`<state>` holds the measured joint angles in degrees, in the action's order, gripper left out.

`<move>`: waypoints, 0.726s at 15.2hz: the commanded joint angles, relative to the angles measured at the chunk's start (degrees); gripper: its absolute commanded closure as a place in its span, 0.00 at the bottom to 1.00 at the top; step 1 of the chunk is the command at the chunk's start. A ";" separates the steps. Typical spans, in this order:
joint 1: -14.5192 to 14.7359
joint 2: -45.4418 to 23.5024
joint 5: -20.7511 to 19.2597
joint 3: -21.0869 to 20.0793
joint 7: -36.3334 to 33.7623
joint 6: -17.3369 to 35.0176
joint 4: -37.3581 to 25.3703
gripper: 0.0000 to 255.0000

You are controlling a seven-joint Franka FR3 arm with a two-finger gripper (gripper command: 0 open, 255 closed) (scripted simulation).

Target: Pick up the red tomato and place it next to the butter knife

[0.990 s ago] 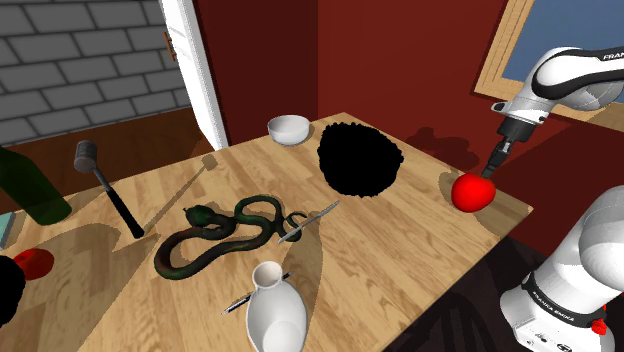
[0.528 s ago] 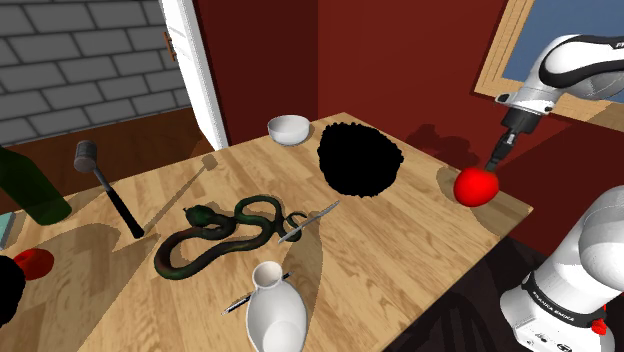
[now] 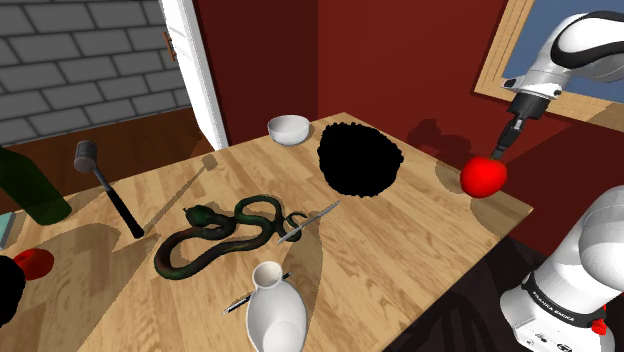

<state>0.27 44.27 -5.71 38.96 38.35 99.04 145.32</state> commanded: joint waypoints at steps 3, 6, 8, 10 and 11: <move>0.16 0.55 0.70 -1.19 -0.84 -3.13 -2.67 1.00; 0.38 0.73 1.23 -1.96 -1.41 -5.30 -4.73 1.00; 0.54 0.77 1.59 -2.44 -1.78 -6.72 -6.16 1.00; 0.71 0.76 1.95 -2.89 -2.13 -8.12 -7.62 1.00; 0.81 0.74 2.13 -3.11 -2.31 -8.82 -8.36 1.00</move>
<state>0.92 45.14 -3.81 36.06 36.21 91.06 137.96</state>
